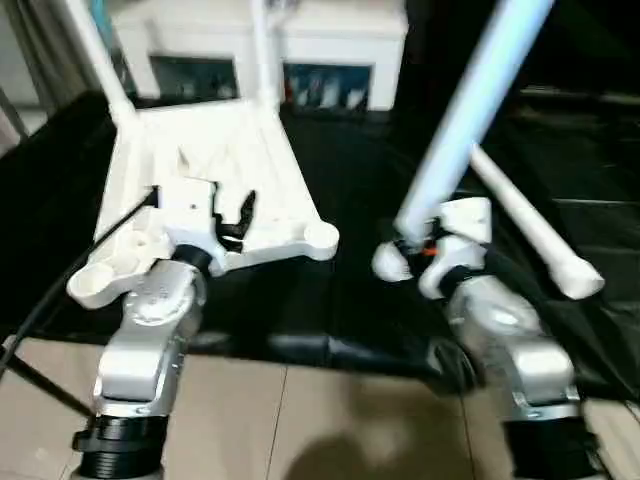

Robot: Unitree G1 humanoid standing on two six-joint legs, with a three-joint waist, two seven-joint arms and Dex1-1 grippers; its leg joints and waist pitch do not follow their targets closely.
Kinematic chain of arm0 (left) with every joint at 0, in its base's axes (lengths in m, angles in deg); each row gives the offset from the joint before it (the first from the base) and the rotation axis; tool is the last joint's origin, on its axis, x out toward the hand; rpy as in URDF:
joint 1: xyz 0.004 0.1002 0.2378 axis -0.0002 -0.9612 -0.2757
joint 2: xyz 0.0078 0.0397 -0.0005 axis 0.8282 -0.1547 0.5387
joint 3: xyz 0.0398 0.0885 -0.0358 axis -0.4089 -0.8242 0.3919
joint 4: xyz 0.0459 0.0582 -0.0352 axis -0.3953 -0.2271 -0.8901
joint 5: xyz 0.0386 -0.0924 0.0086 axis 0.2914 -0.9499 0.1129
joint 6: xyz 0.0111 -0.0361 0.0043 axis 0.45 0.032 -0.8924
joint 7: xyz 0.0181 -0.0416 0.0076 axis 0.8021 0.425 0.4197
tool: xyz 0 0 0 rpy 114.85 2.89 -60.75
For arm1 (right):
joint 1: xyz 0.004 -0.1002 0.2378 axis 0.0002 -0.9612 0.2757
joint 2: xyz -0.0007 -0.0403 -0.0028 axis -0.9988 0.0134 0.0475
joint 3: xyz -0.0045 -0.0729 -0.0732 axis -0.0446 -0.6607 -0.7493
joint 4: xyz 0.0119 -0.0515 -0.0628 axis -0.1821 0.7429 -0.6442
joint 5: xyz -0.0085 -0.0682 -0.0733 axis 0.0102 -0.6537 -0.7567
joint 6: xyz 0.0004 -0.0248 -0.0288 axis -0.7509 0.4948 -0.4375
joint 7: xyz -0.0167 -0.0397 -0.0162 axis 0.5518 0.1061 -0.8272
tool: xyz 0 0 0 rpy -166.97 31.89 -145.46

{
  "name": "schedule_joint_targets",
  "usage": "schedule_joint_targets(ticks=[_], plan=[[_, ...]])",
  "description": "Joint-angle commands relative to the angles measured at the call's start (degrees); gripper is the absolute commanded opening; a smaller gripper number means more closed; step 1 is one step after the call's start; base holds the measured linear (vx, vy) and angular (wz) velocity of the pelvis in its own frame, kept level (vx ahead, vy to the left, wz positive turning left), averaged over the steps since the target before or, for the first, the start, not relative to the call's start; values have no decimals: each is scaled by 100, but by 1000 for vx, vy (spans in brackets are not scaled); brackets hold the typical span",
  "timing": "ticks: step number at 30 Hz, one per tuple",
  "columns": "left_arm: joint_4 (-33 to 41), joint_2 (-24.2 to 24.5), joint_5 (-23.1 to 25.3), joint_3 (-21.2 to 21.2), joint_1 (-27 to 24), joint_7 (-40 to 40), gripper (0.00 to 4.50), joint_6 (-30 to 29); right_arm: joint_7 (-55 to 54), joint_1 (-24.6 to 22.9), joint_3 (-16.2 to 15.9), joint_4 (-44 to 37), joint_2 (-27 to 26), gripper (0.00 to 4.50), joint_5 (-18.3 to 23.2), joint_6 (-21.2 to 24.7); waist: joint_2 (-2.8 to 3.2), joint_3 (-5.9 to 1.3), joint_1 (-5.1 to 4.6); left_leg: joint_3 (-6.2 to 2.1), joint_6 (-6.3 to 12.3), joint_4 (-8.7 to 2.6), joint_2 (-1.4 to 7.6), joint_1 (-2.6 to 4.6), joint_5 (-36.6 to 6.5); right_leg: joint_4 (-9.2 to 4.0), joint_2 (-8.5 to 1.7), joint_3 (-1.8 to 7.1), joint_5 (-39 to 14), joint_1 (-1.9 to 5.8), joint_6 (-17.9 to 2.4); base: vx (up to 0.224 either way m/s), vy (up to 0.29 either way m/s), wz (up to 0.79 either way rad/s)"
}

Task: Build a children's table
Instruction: Move to table

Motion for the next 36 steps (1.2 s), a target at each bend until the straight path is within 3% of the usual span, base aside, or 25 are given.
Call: schedule_joint_targets(ticks=[1, 2, 4, 5, 6, 7, 8, 9, 10, 11, 13, 15, 16, 17, 18, 19, 22, 25, 26, 29, 31, 32, 33, 35, 36], plan=[[17, 3, 13, -1, -14, 39, 291, -30, 6, 44, 38, -96, 35, 186, 37, -32, -225, -515, 141, 77, 1953, 84, -265, -526, 1216, -365, -256, 585, 1812, 912, -1452, 139, 13, 22], [28, 3, 24, 7, -38, 50, 291, -25, 8, 43, 24, -98, 37, 186, 35, -33, -101, -483, 287, -17, 1395, 201, 28, -684, 843, -478, -566, 793, 1992, 984, -1745, 121, 36, 29], [62, 6, 17, 9, -74, 39, 291, -29, 25, 67, 17, -81, 41, 186, 38, -20, 100, -528, 239, -123, 938, -137, 222, -272, 1666, -89, 161, 364, 2539, 718, -1215, 134, 19, 27], [62, 6, 17, 9, -74, 39, 291, -29, 25, 67, 17, -81, 41, 186, 38, -20, 327, -613, -124, -956, 1905, -101, 1019, 1282, 3365, 527, 153, -26, 211, -910, -205, 281, -144, -5], [73, 14, 11, 15, -83, 31, 291, -40, 50, 81, 19, -74, 38, 186, 30, -13, 189, -680, -263, -1194, 2669, -127, 1337, 1347, 4380, 628, -70, 38, -353, -1020, 314, 281, -144, -5], [77, 23, 9, 21, -98, 33, 291, -39, 68, 88, 14, -72, 38, 186, 25, -11, 156, -556, -145, -1021, 2756, -140, 1150, 1008, 5229, 764, -235, 95, -126, -1193, 742, 256, -216, -35], [74, 40, 9, 30, -122, 40, 291, -30, 100, 95, 1, -69, 39, 186, 19, -16, -32, -526, -83, -654, 2409, -225, 701, 707, 4114, 524, -233, 167, 626, -1117, 485, -16, -114, -14], [68, 47, 7, 43, -137, 57, 291, -24, 108, 93, -10, -73, 40, 186, 14, -19, -303, -401, 13, -79, 1706, -140, -66, 461, 1984, -214, -173, 284, 1308, -689, -8, -16, -114, -14], [66, 59, -2, 51, -150, 84, 291, -26, 110, 89, -16, -77, 39, 186, 10, -18, -617, -553, 65, 73, 1466, 146, -476, 5, 1018, -318, -251, 704, 924, -17, -104, -46, -50, 28], [65, 73, -9, 55, -161, 110, 291, -23, 110, 83, -23, -83, 39, 186, 6, -18, -497, -499, 296, -10, 857, 641, -433, -283, -271, -593, -886, 1251, 798, 340, -1439, 95, -31, 25], [64, 111, -51, 76, -189, 188, 291, -29, 106, 53, -50, -111, 39, 186, -12, -22, -402, -450, 278, -196, -44, 897, -154, -635, 109, -427, -913, 1119, 1450, 538, -2360, 95, -28, 10], [55, 136, -63, 79, -195, 226, 291, -35, 100, 42, -73, -122, 50, 186, -37, -20, -156, -316, 266, -301, -390, 549, 223, -559, 468, -701, -932, 662, 271, 276, -2376, 54, -6, -8], [43, 156, -71, 78, -197, 252, 291, -40, 101, 31, -90, -142, 61, 186, -62, -19, 114, -266, 213, -261, -221, -47, 376, -373, 358, -749, -543, 308, -838, 182, -1805, 63, 55, 3], [43, 156, -71, 78, -197, 252, 291, -40, 101, 31, -90, -142, 61, 186, -62, -19, 114, -266, 213, -261, -221, -47, 376, -373, 358, -749, -543, 308, -838, 182, -1805, 83, 101, -5], [35, 158, -76, 90, -197, 266, 291, -45, 104, 28, -100, -153, 61, 186, -81, -24, 315, -290, -147, -741, -88, -671, 894, 159, -1668, 155, 147, -42, -948, -263, -718, 83, 101, -5], [26, 154, -80, 100, -196, 276, 291, -48, 105, 17, -112, -169, 68, 186, -110, -33, 329, -364, -154, -881, 377, -655, 967, 450, -1783, 386, 62, -35, -407, -486, -316, 81, 84, -4], [16, 132, -82, 101, -193, 282, 291, -50, 95, -2, -120, -182, 95, 186, -116, -43, 237, -275, -145, -699, 1314, -634, 837, 387, -1025, 445, -45, -26, 174, -661, 144, 77, 30, 7], [2, 124, -91, 69, -189, 280, 291, -54, 92, -29, -90, -196, 91, 186, -131, -31, -195, -311, -1, -67, 993, -219, 96, -184, -1070, -559, -551, 527, -228, 82, -461, 61, -49, 2], [1, 120, -87, 55, -184, 288, 291, -62, 87, -35, -83, -202, 90, 186, -134, -26, -308, -422, 183, -51, 751, 348, 0, -517, -324, -791, -969, 908, -1579, 531, -750, 69, -79, 4], [4, 111, -85, 46, -177, 301, 291, -73, 77, -40, -78, -214, 89, 186, -134, -20, -101, -415, 263, -133, 360, 305, 170, -850, 810, -663, -751, 680, -625, 608, -1649, 85, -47, 1], [9, 103, -180, 59, -198, 380, 291, 1, 65, -47, -67, -240, 87, 186, -128, -15, 197, -390, 158, -167, 460, -336, 414, -501, 1078, -433, -103, 123, -238, 244, -1264, 106, 10, -4], [24, 106, -261, 61, -214, 503, 291, 25, 66, -44, -75, -247, 102, 186, -131, -25, 338, -497, -72, -583, 974, -384, 802, 264, 992, 63, 120, -75, -220, -327, -912, 142, 47, -1], [47, 151, -328, 31, -240, 670, 291, 17, 75, -38, -76, -258, 126, 186, -129, -27, 275, -514, -138, -812, 1725, -341, 1003, 431, 1539, 283, -10, -7, -37, -593, -512, 142, 47, -1], [104, 311, -536, -33, -325, 1193, 291, 108, 206, -4, -36, -286, 209, 186, -17, 0, 120, -505, -26, -738, 2336, -99, 972, 306, 3369, 200, -294, 259, 790, -765, -68, 53, 15, 4], [137, 453, -725, -85, -394, 1650, 291, 201, 361, 22, 14, -301, 280, 186, 106, 3, -121, -526, 86, -384, 1851, 170, 471, -79, 3805, -106, -481, 473, 2010, -479, -140, 0, 0, 0]])
